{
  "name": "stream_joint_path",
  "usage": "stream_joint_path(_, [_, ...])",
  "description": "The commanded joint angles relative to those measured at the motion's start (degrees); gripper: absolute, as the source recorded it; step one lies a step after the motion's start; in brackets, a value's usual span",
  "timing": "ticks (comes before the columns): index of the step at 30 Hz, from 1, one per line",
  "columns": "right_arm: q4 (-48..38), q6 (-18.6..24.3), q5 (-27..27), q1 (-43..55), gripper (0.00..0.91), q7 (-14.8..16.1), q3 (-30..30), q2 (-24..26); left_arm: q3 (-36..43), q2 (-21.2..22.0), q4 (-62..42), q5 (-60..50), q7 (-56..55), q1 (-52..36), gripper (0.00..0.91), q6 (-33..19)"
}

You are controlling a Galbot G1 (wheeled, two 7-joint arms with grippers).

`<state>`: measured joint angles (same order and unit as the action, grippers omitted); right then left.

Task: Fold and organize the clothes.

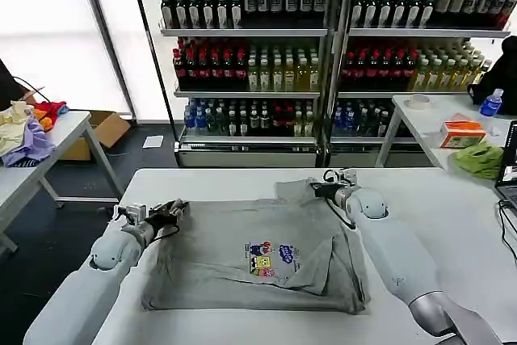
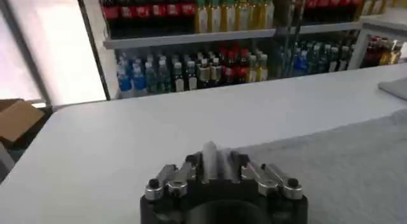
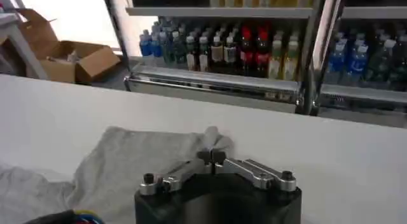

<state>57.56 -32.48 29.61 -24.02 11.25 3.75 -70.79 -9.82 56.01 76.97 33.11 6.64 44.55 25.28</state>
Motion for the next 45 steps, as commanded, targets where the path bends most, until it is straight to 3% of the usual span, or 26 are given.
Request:
stream_joint_path(1, [1.1, -0.3, 1.4, -0.4, 0.0, -0.4, 0.6, -0.4, 0.4, 0.3, 1.7, 0.3, -0.5, 0.3, 0.01, 0.2])
stream_joint_path(9, [11.3, -0.7, 10.0, -2.8, 0.0, -4.4, 4.7, 0.2, -2.7, 0.1, 7.8, 1.6, -2.1, 0.9, 0.01, -0.3])
stream_joint_path(17, [25.4, -0.8, 16.2, -9.2, 0.0, -7.9, 8.0, 4.5, -5.9, -1.5, 14.3, 3.3, -3.2, 4.3, 0.01, 0.6])
stream_joint_path(25, [43.0, -0.9, 23.5, -23.8, 0.0, -11.0, 15.6, 11.8, -11.3, -3.2, 21.0, 3.0, -3.7, 11.4, 0.01, 0.7])
stream_joint_path(30, [49.7, -0.8, 25.1, -36.0, 0.0, -12.2, 21.2, 15.0, -15.5, -4.5, 25.7, 3.3, -3.6, 18.3, 0.01, 0.6])
stream_joint_path(35, [56.9, -0.8, 27.2, -45.5, 0.0, -14.9, 26.6, 15.5, -19.7, -5.9, 30.6, 3.4, -3.2, 26.8, 0.01, 0.6])
stream_joint_path(45, [66.2, -0.8, 28.0, -60.3, 0.0, -19.2, 30.9, 11.8, -24.7, -5.2, 36.6, 0.8, -2.5, 39.8, 0.01, 0.3])
